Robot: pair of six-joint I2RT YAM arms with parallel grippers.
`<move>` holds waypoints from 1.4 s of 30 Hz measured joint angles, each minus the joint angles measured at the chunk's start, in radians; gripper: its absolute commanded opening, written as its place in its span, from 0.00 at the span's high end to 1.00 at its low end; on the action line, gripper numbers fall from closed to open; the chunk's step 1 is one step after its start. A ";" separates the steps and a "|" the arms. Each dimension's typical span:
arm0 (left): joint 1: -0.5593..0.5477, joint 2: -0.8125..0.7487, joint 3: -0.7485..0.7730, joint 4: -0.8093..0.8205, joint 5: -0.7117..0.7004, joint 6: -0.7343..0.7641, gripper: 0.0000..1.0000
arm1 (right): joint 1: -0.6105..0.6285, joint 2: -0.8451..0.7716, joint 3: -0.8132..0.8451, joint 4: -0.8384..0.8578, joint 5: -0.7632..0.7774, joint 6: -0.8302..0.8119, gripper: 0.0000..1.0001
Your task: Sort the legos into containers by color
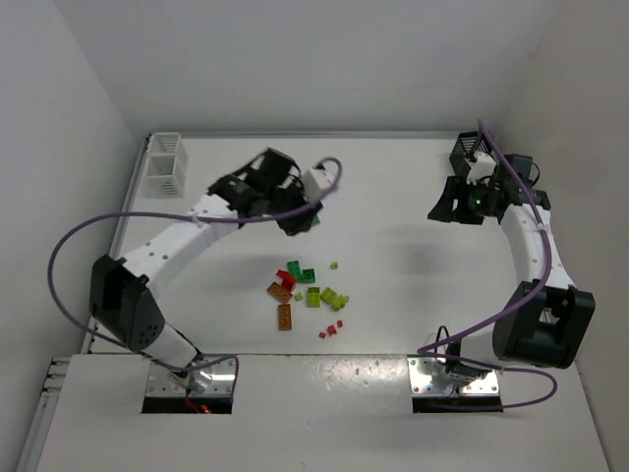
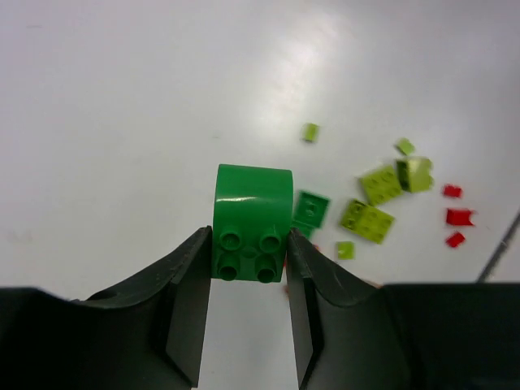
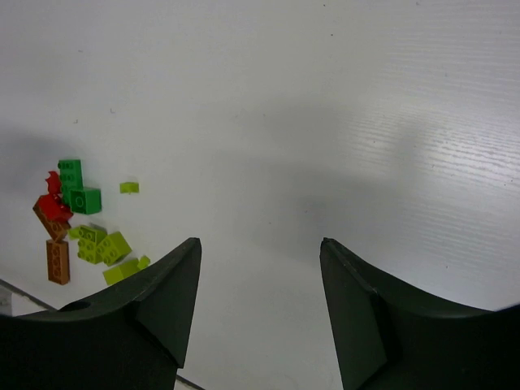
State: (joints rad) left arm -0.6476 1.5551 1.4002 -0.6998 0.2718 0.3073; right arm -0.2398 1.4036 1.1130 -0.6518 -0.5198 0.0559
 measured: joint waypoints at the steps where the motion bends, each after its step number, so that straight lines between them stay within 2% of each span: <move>1: 0.051 -0.023 0.017 0.002 0.013 -0.008 0.90 | 0.000 0.000 0.000 0.000 -0.003 0.000 0.41; 6: 0.408 -0.069 0.090 -0.002 0.105 -0.044 0.90 | 0.007 0.000 0.000 0.000 -0.012 -0.005 0.42; 10: 0.705 -0.008 0.207 -0.033 0.174 -0.059 0.92 | 0.030 0.010 0.006 -0.004 -0.011 -0.010 0.43; 13: 0.856 0.097 0.322 -0.036 0.192 -0.067 0.92 | 0.052 0.026 0.014 -0.006 -0.006 -0.014 0.43; 16: 0.948 0.230 0.432 -0.038 0.191 -0.076 0.92 | 0.079 0.050 0.027 -0.008 -0.005 -0.022 0.43; 20: 1.008 0.407 0.525 -0.047 0.142 -0.086 0.92 | 0.109 0.071 0.032 -0.011 -0.001 -0.034 0.43; 26: 1.014 0.588 0.611 -0.073 0.035 -0.092 0.91 | 0.158 0.108 0.061 -0.024 0.008 -0.056 0.43; 36: 1.000 0.689 0.781 -0.061 -0.076 -0.103 0.90 | 0.212 0.119 0.063 -0.032 0.042 -0.062 0.43; 40: 0.994 0.702 0.789 -0.055 -0.089 -0.103 0.83 | 0.225 0.119 0.063 -0.032 0.048 -0.064 0.43; 42: 0.990 0.707 0.789 -0.057 -0.094 -0.103 0.76 | 0.233 0.120 0.063 -0.032 0.048 -0.067 0.43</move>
State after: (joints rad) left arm 0.3424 2.2623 2.1891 -0.7570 0.1780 0.2043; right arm -0.0067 1.5238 1.1759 -0.6842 -0.4713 -0.0113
